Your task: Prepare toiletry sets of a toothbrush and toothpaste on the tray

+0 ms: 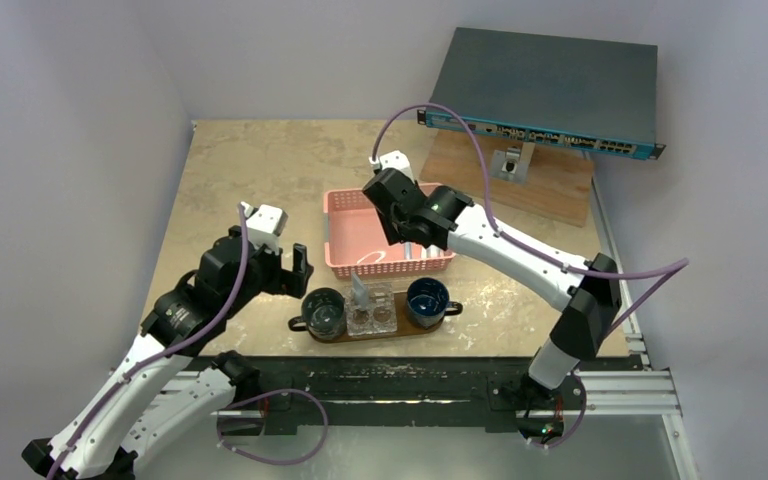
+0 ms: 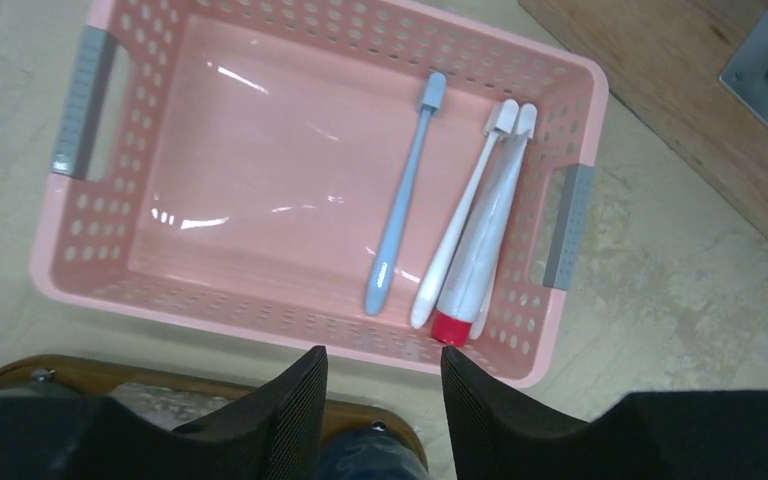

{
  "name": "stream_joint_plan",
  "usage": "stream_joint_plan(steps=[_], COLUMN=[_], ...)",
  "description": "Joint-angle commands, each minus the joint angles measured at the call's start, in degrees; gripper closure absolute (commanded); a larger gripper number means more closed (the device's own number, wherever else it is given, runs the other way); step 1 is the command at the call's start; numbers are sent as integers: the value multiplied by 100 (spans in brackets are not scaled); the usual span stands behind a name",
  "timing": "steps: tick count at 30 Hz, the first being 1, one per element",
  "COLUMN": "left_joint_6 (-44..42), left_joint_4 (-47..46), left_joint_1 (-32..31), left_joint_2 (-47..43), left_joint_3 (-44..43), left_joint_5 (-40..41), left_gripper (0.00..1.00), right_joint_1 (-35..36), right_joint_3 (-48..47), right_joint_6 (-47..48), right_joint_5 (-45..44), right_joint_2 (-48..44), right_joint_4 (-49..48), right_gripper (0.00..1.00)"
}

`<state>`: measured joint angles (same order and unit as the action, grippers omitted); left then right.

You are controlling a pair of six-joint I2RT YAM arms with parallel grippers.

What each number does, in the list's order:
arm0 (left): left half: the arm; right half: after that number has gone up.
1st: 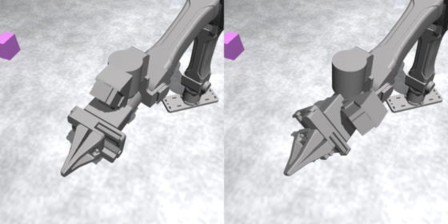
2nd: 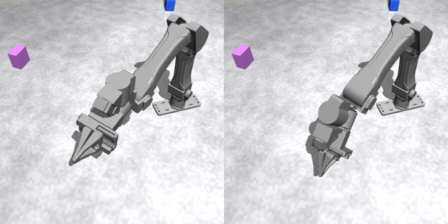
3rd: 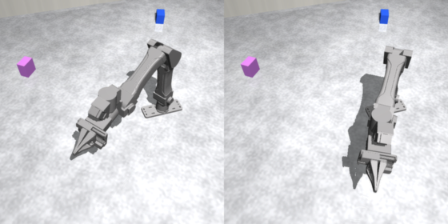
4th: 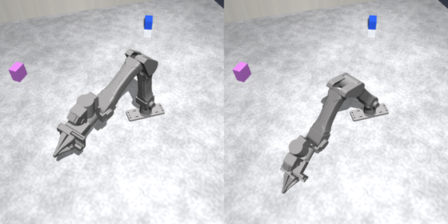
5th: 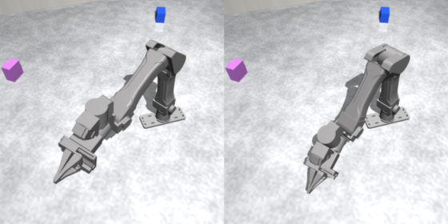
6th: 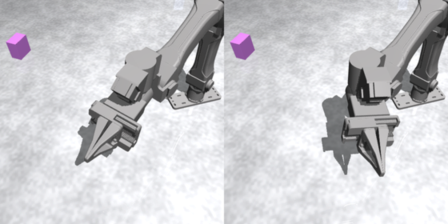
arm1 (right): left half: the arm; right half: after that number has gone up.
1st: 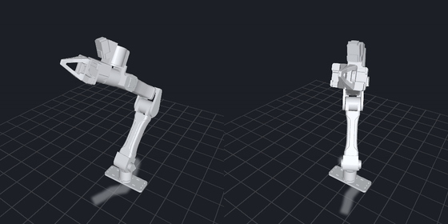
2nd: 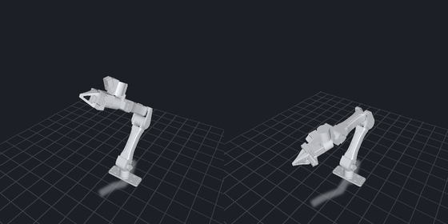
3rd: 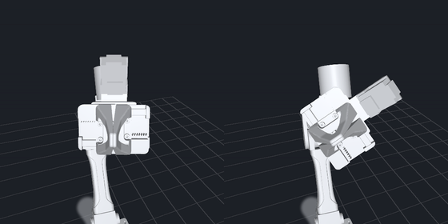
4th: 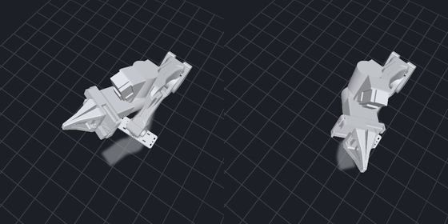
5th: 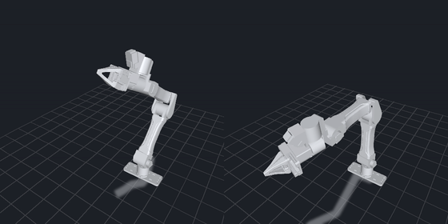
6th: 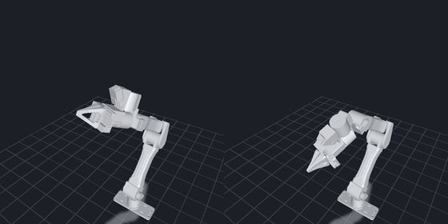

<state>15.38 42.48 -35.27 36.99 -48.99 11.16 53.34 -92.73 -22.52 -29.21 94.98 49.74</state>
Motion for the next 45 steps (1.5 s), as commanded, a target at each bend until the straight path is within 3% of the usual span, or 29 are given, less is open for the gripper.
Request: stream_joint_plan(steps=[1,13,38,41,45], left_joint_6=[-105,-112,-166,-167,-175], left_joint_4=[-191,-195,-189,-193,-192], left_joint_1=[20,20,21,22,21], left_joint_2=[-68,-101,-83,-61,-48], left_joint_3=[-49,-54,-60,-62,-62], left_joint_5=[75,62,159,176,192], left_gripper=[5,5,5,5,5], right_joint_1=[-280,-920,-1570,-1621,-1638], right_joint_3=[399,1202,1634,1710,1744], right_joint_6=[-157,-352,-657,-649,-632], right_joint_5=[-145,-15,-70,20,64], right_joint_2=[139,665,1545,1566,1527], right_joint_4=[-495,-1276,-1989,-2082,-2123], right_gripper=[52,46,46,51,65])
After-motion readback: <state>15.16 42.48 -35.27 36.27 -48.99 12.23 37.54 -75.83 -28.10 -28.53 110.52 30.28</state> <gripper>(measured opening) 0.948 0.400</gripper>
